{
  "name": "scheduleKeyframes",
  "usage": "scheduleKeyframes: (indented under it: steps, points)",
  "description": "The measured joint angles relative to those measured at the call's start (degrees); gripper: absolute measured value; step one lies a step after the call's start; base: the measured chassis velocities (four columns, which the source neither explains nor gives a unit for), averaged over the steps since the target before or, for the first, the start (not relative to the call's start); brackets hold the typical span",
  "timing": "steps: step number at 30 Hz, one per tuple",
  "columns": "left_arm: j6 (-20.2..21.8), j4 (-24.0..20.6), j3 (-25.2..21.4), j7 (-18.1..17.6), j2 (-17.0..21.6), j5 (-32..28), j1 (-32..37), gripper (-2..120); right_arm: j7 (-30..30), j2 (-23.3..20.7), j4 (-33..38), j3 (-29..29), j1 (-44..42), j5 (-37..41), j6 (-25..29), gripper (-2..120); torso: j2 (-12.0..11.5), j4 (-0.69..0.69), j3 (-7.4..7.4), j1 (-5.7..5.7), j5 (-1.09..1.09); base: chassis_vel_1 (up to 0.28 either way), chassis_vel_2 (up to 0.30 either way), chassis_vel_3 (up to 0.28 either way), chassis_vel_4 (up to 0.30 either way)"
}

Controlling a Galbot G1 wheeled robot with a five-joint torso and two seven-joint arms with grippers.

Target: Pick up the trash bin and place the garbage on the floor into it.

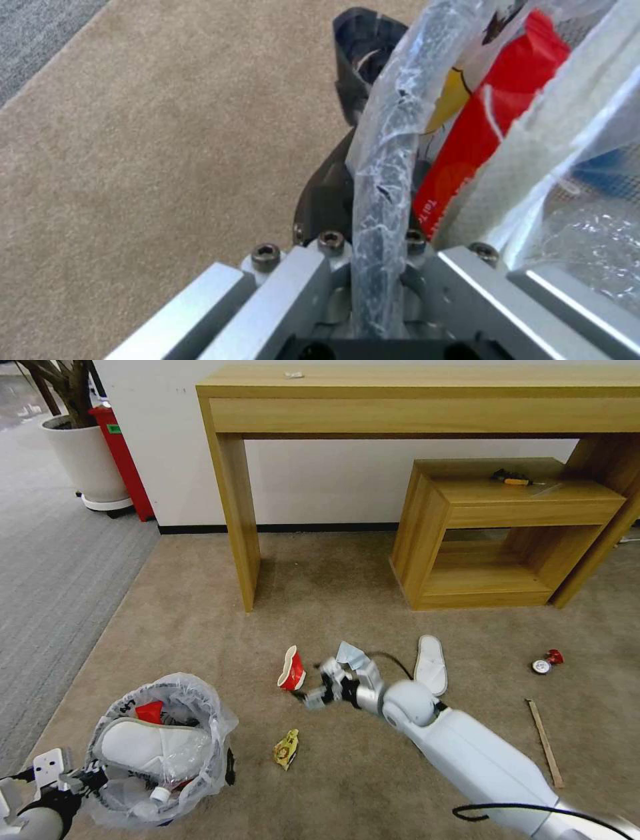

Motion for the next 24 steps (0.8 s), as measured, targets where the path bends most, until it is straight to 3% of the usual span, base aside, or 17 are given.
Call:
scheduleKeyframes:
  steps: [5, 8, 16, 24]
  points:
    - [0.0, -0.5, 0.0, 0.0, -0.4, 0.1, 0.2, 0, -5.1, 2.2, -4.7, -1.7, -0.9, -5.9, 3.5, 100, 0.0, 0.0, 0.0, 0.0, -0.01, 0.0, 0.0, 0.0, 0.0]
    - [0.0, -0.5, 0.1, 0.0, -0.8, 0.4, 0.3, 0, -6.6, 6.0, -8.2, -4.8, -0.7, -9.2, 4.4, 100, 0.0, 0.01, 0.0, 0.0, -0.01, 0.0, 0.0, 0.0, 0.0]
    - [0.0, -0.9, 0.1, 0.1, -1.2, 0.4, 0.4, 0, -7.6, 12.6, -18.4, -5.5, 1.1, -17.3, 6.8, 100, 0.0, 0.01, 0.0, 0.0, -0.03, 0.0, 0.0, 0.0, 0.0]
    - [0.0, -0.8, 0.2, 0.2, -1.3, 0.4, 0.2, 0, -8.9, 15.4, -23.5, -5.8, 2.0, -19.8, 7.6, 100, 0.0, 0.01, 0.0, 0.0, -0.03, 0.0, 0.0, 0.0, 0.0]
